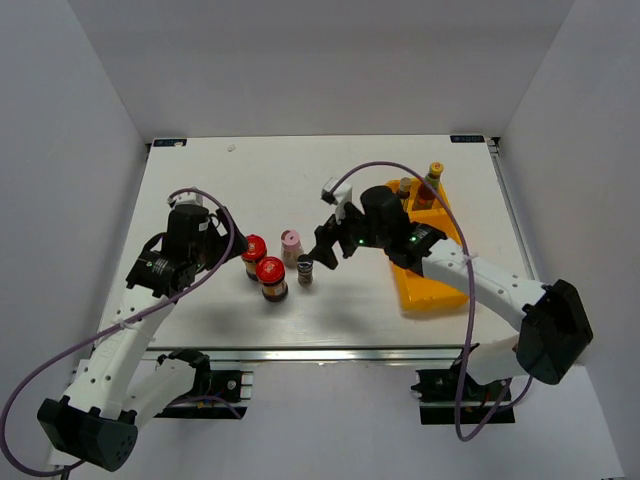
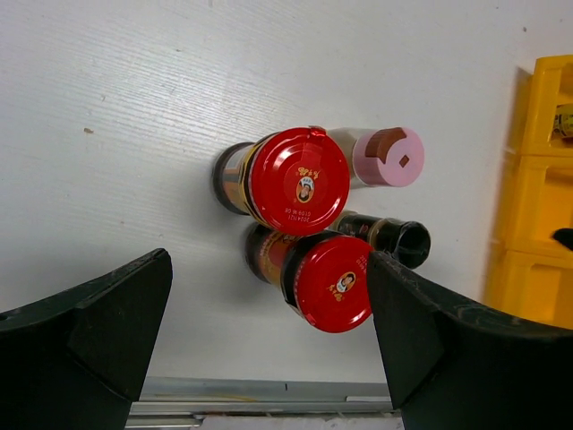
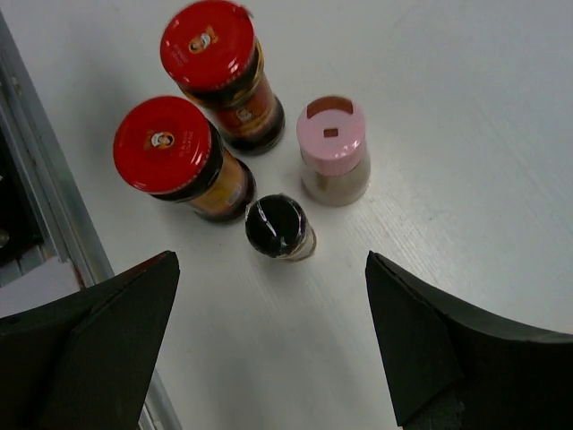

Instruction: Organize the condiment bottles

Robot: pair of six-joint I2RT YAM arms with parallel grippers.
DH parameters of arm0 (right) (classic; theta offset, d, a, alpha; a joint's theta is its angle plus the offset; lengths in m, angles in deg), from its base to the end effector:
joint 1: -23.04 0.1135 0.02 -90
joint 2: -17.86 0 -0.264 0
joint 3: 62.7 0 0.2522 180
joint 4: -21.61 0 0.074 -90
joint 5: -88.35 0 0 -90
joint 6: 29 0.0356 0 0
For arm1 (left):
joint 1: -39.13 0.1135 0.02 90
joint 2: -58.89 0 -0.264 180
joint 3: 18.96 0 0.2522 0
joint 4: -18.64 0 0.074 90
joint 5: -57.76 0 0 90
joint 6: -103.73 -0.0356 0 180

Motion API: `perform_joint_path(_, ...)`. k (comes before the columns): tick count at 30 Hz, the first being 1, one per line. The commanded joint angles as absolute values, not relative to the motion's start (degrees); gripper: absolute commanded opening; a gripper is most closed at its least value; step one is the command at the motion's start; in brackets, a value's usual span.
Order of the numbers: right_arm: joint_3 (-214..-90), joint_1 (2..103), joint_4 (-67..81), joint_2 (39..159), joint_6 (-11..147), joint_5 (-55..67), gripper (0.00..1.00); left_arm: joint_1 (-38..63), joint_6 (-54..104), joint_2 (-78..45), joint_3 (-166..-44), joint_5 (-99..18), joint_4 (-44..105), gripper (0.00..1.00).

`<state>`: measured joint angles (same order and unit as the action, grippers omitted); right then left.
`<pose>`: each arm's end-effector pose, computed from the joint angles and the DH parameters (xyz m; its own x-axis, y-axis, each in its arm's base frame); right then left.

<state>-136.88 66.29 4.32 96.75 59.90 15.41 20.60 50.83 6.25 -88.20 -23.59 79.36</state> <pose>0.2264 0.2273 0.3114 -0.2564 -0.2664 -0.9291 -0.8582 0.5049 0.0921 0.1723 -0.0521 0.3194 -0.6542 -0.4097 -0.6357 -0.2292 0.9085 -0.3495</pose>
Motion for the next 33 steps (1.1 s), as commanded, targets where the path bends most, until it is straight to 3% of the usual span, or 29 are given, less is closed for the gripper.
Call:
perform_joint_path(1,-141.05,68.74,-0.59,99.76,63.72,6.28,0.89,20.41,51.43,6.68,-87.65,-23.01,76.61,0.98)
perform_joint_path(5,-147.02,72.52,-2.78,107.30,63.90,-3.22,0.89,20.41,51.17,6.33,-87.65,-22.48,76.78,0.98)
perform_joint_path(17,-160.03,75.34,-4.89,123.67,63.03,-0.42,0.89,20.41,50.56,7.30,-86.24,-23.96,75.56,0.98)
perform_joint_path(24,-163.65,76.13,-4.55,128.33,63.90,-6.39,0.85,20.41,49.94,7.65,-86.07,-24.16,74.59,0.98)
perform_joint_path(28,-163.21,76.30,-2.96,128.51,64.52,-7.89,0.69,20.41,49.85,7.21,-85.98,-23.80,74.94,0.98)
perform_joint_path(31,-161.81,76.66,-1.30,126.94,64.52,-9.38,0.40,20.41,49.76,7.39,-85.80,-23.97,74.50,0.98)
perform_joint_path(33,-160.23,76.74,0.54,125.44,64.78,-10.53,0.31,20.41,49.76,7.65,-85.72,-23.97,74.50,0.98)
